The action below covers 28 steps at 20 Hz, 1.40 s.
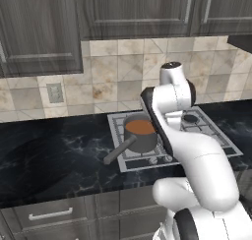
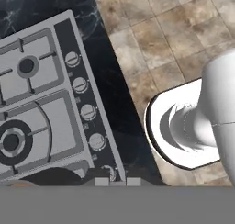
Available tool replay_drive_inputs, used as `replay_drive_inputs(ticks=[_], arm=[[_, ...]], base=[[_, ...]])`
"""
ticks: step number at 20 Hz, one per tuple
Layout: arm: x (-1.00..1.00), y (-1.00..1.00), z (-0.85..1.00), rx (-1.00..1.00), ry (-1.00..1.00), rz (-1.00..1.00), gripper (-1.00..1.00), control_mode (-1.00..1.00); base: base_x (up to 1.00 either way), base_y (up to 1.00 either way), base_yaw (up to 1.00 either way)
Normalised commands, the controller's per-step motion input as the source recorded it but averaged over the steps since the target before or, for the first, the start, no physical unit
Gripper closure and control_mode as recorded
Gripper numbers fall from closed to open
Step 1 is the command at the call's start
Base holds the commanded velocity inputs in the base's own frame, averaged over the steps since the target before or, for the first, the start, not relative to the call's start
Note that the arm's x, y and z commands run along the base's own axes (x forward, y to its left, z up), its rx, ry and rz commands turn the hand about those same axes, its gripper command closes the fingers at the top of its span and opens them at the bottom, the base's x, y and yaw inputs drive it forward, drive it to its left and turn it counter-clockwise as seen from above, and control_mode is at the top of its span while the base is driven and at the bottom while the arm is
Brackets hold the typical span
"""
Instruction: Pick up the sugar cube(s) and place them in the saucepan with hot chocolate.
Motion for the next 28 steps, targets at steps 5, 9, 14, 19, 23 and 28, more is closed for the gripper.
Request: replay_drive_inputs(ticks=[5,9,14,19,23,28], arm=[[0.7,0.08,-0.05,-0.24,0.16,-0.03,1.0,-1.0],[0.67,0.34,-0.09,-0.15,0.26,-0.01,1.0,-1.0],[0.46,0.47,-0.02,-0.08,0.21,0.0,1.0,-1.0],[0.44,0.06,-0.01,-0.06,0.02,0.03,1.0,-1.0],[0.35,0.0,-0.24,-0.05,0.0,0.08,1.0,-1.0],[0.23,0.09,-0.39,-0.06,0.0,0.04,1.0,-1.0]], base=[[0.0,0.0,0.0],[0.0,0.0,0.0],[0.0,0.0,0.0],[0.0,0.0,0.0],[0.0,0.0,0.0],[0.0,0.0,0.0]])
